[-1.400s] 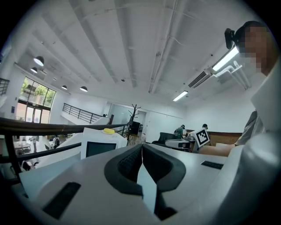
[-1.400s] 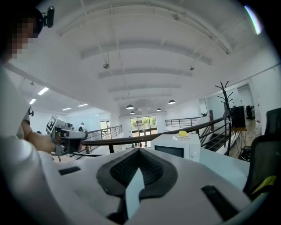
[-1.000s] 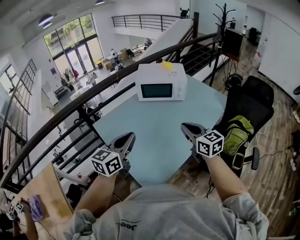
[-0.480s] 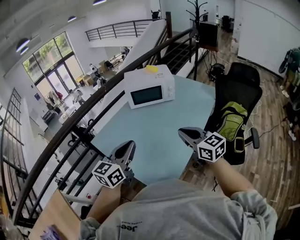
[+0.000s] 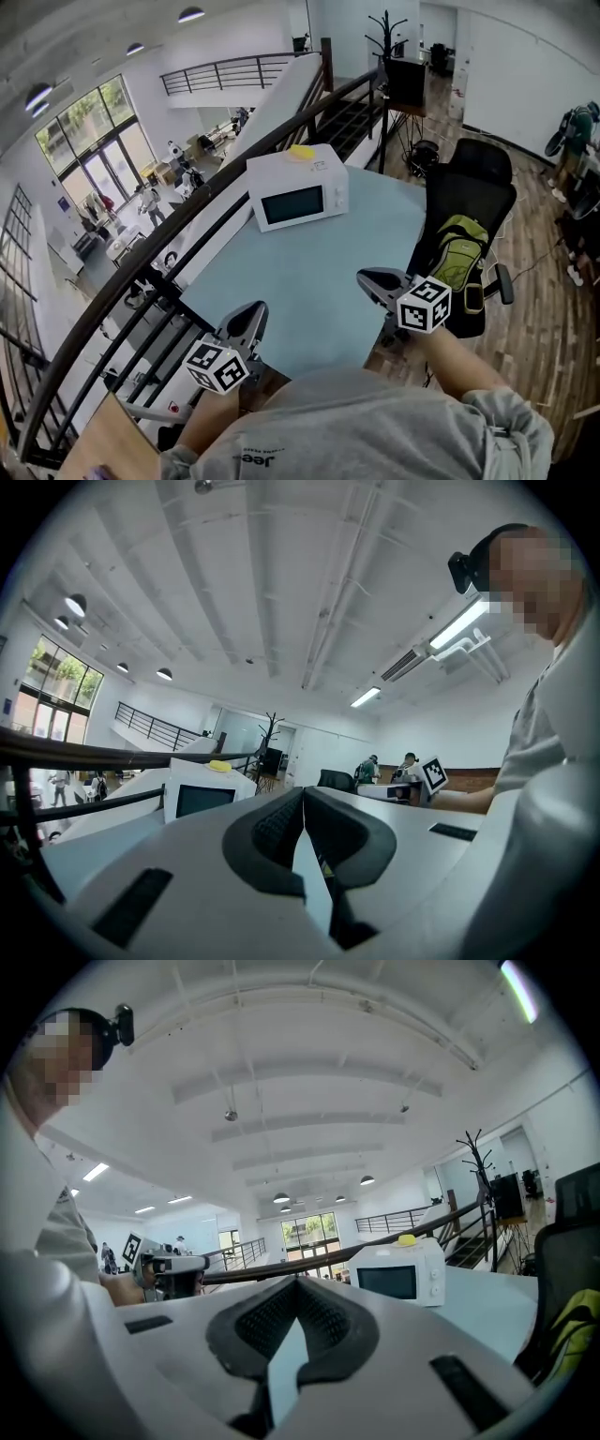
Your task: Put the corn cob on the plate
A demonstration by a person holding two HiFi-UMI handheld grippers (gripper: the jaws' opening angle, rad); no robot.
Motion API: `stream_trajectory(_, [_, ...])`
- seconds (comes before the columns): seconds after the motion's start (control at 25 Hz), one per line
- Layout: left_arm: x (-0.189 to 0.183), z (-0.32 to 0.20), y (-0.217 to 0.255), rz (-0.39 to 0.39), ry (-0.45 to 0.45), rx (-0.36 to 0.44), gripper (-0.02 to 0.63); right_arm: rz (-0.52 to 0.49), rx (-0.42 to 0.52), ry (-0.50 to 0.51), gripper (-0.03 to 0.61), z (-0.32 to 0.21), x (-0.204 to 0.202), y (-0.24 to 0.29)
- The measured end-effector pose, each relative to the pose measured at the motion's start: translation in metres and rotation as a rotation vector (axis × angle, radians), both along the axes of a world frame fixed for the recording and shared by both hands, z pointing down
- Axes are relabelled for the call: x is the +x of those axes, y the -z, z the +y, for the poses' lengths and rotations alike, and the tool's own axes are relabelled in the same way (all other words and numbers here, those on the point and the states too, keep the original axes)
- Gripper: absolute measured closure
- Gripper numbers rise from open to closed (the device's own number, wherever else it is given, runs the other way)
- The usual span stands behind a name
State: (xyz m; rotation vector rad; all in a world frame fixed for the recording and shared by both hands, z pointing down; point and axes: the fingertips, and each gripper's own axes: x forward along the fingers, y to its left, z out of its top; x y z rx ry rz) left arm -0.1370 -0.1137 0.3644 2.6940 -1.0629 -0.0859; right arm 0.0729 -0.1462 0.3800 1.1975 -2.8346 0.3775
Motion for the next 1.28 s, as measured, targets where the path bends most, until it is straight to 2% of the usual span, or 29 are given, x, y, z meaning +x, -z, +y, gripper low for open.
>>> stream_trajectory(0.32, [0.004,-0.001,0.003,0.002,-0.003,0.005,0.595,0.018,-0.016,-0.003,0.563,-0.002,0.005,-0.006])
stream_trajectory(0.64, [-0.002,0.004,0.001,0.003,0.027,-0.002,0.595,0.053,0.017,0.013,0.563,-0.001,0.001,-0.004])
stream_trajectory(1.28, [-0.01,0.003,-0.002,0.013,0.055,-0.008,0.595,0.061,0.026,0.035,0.563,-0.004,-0.003,-0.006])
